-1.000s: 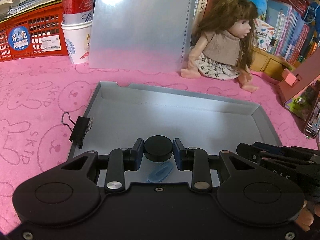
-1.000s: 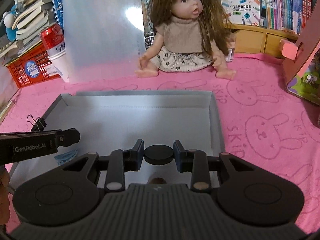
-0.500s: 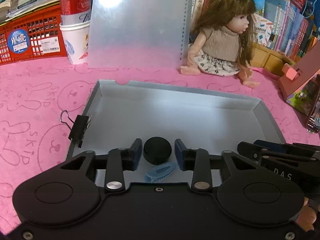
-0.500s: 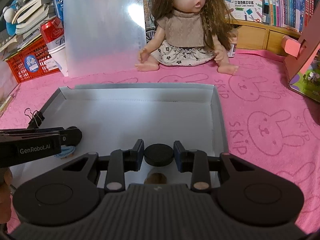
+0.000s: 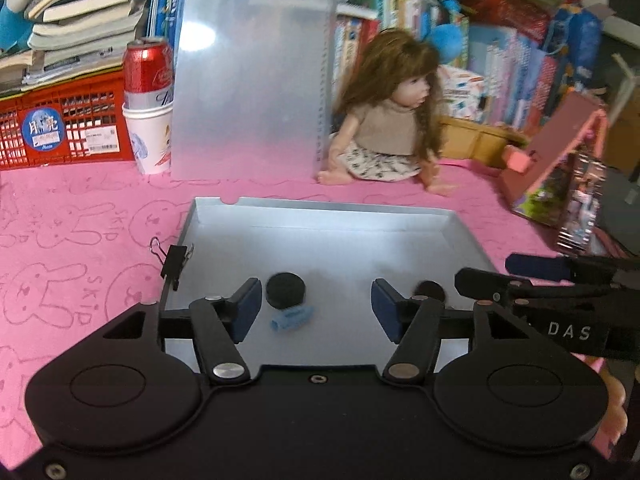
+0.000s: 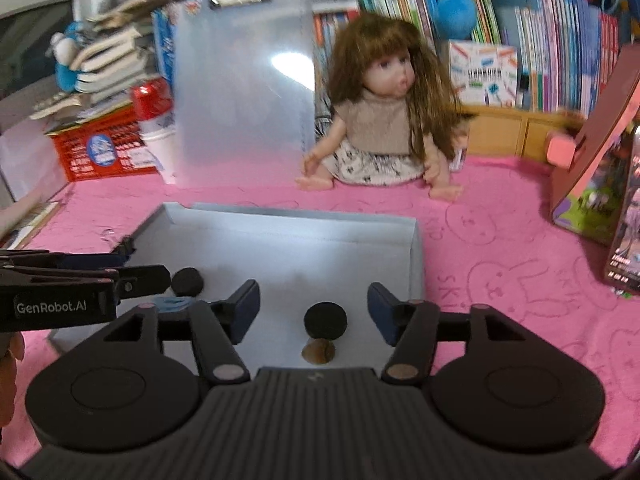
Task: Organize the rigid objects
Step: 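Open both tools to drop the pucks onto the clip and ball, then withdraw both tools toward the binder clips and black ring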
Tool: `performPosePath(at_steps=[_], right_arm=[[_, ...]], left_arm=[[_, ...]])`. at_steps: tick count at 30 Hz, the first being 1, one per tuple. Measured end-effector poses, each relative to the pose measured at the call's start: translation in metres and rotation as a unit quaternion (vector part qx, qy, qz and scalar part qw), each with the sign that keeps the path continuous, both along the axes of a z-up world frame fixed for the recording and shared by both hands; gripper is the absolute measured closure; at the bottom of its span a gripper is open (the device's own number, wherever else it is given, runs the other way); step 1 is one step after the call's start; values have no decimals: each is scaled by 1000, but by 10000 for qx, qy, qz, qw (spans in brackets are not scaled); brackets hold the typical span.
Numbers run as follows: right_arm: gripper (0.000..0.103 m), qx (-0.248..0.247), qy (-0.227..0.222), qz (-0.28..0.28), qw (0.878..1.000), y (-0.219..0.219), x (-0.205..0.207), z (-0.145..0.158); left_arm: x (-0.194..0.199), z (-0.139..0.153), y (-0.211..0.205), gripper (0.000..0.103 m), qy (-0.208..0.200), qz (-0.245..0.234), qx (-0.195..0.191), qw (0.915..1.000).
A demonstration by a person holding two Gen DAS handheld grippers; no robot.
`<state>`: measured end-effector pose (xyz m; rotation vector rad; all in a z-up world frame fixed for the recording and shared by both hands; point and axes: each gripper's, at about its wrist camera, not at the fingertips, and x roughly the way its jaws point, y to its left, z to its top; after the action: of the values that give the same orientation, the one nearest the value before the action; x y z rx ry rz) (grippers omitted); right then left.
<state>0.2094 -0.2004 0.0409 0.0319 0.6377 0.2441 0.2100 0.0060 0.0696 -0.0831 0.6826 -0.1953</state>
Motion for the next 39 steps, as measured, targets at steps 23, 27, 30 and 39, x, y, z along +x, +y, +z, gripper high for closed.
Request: performPosePath(at_steps=[23, 27, 30, 39], right_arm=[[16, -459, -950, 444, 9934, -19, -136, -2], [16, -483, -933, 389, 9937, -24, -146, -12], [16, -430, -905, 356, 9943, -27, -151, -19], [16, -510, -881, 337, 9942, -31, -167, -35]], left_arm=[[-151, -16, 8, 39, -243, -293, -121, 9992], [-163, -26, 9, 39, -163, -271, -148, 9994], [-172, -33, 7, 39, -105, -310, -137, 9994], [-192, -51, -1, 43, -21, -479, -9, 9989]])
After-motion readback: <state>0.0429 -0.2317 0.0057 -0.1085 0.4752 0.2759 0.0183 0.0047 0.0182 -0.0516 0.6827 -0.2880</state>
